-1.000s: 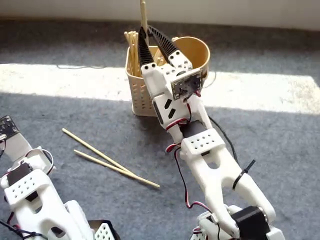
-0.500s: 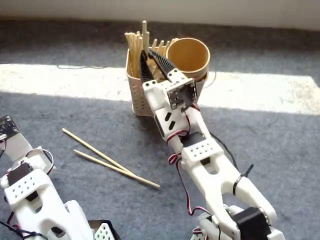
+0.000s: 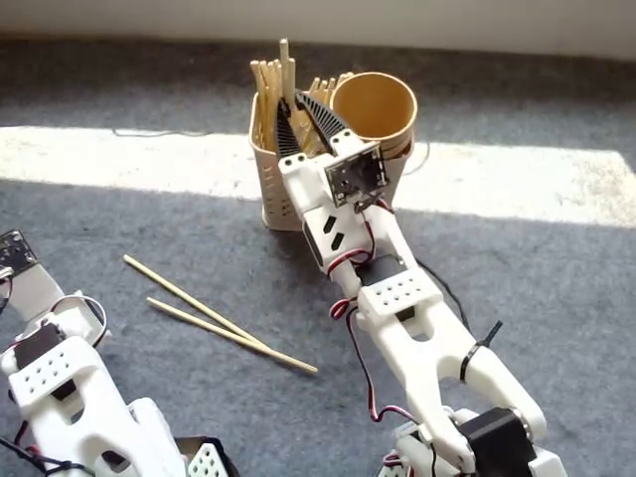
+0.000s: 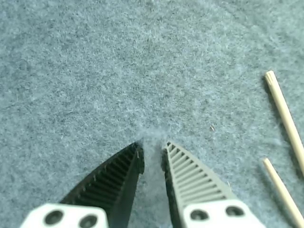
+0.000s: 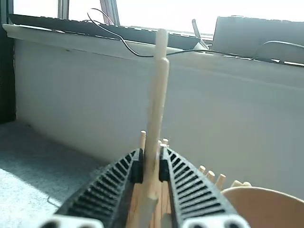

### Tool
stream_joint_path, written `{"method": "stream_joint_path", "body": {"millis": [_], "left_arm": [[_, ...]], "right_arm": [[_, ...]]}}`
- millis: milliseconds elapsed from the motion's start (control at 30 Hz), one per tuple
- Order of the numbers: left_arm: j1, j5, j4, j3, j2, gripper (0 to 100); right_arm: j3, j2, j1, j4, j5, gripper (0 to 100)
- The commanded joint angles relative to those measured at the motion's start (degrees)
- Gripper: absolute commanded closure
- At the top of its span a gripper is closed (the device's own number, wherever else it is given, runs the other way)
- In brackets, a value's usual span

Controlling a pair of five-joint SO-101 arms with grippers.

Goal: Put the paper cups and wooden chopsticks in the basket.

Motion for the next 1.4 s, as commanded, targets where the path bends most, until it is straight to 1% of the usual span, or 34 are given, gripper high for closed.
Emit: {"method": "stream_joint_path", "body": {"millis": [0,200,333,433,633,700,800,1000,1200,1367], "left_arm": [[-0.31,0.35,-1.05,-1.89,-0.92,93],[-0.31,0.35,-1.93,-1.80,-0.92,93],[-0.22,0.35,-2.64,-1.45,-0.92,93],[-0.22,0.35,-2.64,-1.45,-0.92,93],[-0.22,0.35,-2.64,-1.45,-0.92,93],[-0.22,0.35,-2.64,-1.45,-0.92,93],[-0.22,0.35,-2.64,-1.45,-0.92,93],[-0.22,0.35,-2.64,-1.45,-0.92,93],[-0.22,0.35,-2.64,-1.45,-0.92,93],[-0.22,0.35,-2.55,-1.45,-0.92,93]], "right_arm": [[0.04,-0.48,0.48,2.24,-0.53,80.7],[0.13,-8.40,0.48,2.33,-0.53,81.1],[-0.31,-13.85,0.48,9.63,-0.53,82.6],[-0.40,-18.33,0.48,13.76,-0.53,86.3],[-0.22,-26.68,-1.98,19.82,-0.53,98.1],[-0.22,-29.32,-3.03,22.37,-0.53,99.5],[-0.40,-33.36,-5.05,28.26,-0.26,99.5],[-0.40,-41.89,-7.69,43.30,0.00,99.5],[-0.13,-48.31,-7.69,55.52,0.00,99.2],[0.04,-49.19,-7.69,64.92,0.26,99.2]]}}
